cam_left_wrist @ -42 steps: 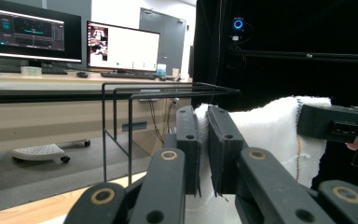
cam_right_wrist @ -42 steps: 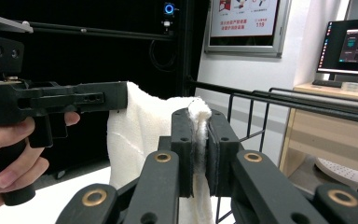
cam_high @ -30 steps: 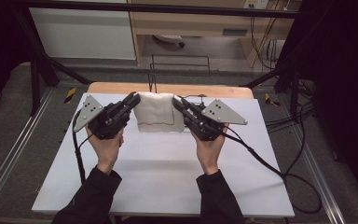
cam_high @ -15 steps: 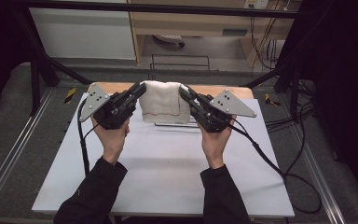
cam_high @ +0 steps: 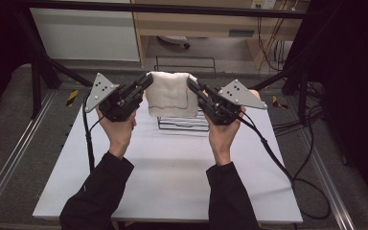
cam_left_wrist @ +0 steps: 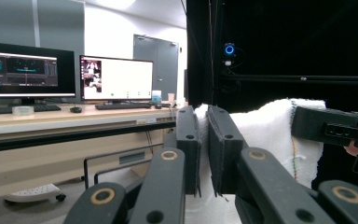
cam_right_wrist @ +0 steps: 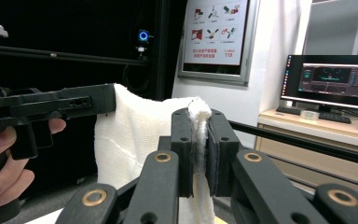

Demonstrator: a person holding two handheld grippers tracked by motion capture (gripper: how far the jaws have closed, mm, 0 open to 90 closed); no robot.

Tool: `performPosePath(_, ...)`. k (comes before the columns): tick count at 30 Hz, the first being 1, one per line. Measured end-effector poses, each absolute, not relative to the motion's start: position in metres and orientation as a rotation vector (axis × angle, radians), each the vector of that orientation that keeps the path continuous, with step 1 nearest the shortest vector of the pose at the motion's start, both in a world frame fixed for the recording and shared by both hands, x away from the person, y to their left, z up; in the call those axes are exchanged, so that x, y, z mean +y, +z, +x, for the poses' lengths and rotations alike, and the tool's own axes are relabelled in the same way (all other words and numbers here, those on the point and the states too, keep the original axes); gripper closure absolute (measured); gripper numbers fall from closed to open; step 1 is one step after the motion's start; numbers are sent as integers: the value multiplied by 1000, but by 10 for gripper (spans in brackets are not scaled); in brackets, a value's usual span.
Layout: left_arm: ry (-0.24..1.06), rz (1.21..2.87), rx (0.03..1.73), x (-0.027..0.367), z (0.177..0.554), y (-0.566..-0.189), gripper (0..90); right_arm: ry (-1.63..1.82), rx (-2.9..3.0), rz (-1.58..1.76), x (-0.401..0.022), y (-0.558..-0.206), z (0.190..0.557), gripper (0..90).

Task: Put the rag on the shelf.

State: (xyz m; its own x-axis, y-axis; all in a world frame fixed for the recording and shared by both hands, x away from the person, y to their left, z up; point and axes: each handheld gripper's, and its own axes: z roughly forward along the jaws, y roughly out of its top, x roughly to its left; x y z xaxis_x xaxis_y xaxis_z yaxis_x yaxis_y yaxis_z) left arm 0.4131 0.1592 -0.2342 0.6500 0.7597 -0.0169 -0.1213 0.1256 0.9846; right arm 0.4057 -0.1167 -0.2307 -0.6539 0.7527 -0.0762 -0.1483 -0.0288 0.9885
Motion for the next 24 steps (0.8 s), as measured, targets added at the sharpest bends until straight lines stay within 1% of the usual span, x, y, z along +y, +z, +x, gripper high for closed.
performPosePath(5,722,1294,611,157,420,-227,834,1761,1586,656,-118,-226,413,836)
performPosePath(7,708,1295,618,156,421,-225,834,1759,1584,659,-119,-224,415,836)
performPosePath(24,721,1251,586,151,429,-199,833,1769,1523,642,-121,-196,422,836)
